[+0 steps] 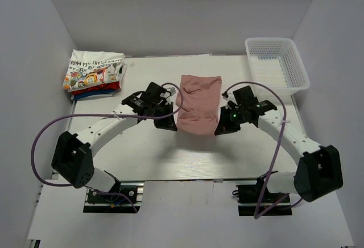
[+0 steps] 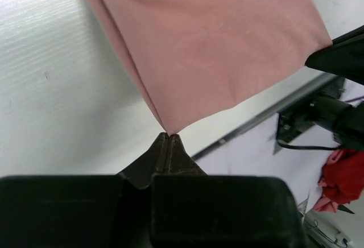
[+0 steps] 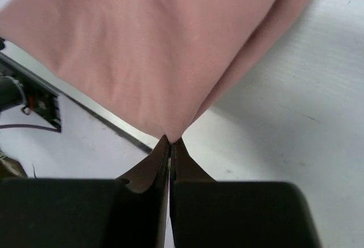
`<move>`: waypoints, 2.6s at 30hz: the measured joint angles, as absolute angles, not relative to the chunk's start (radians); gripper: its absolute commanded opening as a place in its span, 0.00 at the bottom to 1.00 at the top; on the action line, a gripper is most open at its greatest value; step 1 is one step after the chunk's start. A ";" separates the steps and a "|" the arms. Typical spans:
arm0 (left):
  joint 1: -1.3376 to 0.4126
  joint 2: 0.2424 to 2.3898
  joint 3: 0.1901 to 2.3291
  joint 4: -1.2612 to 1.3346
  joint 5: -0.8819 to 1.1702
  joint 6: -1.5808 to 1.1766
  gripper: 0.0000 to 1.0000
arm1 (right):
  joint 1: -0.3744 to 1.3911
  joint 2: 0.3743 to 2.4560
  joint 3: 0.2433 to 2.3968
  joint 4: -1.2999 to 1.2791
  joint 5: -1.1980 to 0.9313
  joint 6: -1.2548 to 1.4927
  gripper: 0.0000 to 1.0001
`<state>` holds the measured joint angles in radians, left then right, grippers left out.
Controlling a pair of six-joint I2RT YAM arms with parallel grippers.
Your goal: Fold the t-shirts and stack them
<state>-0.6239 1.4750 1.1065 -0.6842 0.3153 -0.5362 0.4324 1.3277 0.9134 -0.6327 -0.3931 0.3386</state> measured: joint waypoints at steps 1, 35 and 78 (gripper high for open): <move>-0.625 1.459 1.125 -0.702 0.315 -0.539 0.00 | 0.433 1.303 0.938 -0.656 -0.389 0.339 0.00; -0.458 2.191 1.988 -0.395 0.114 -0.486 0.00 | 0.187 1.987 1.807 -0.629 -0.241 0.459 0.00; -0.484 2.407 1.934 -0.262 0.363 -0.647 1.00 | 0.216 1.989 1.200 0.001 -0.633 0.550 0.90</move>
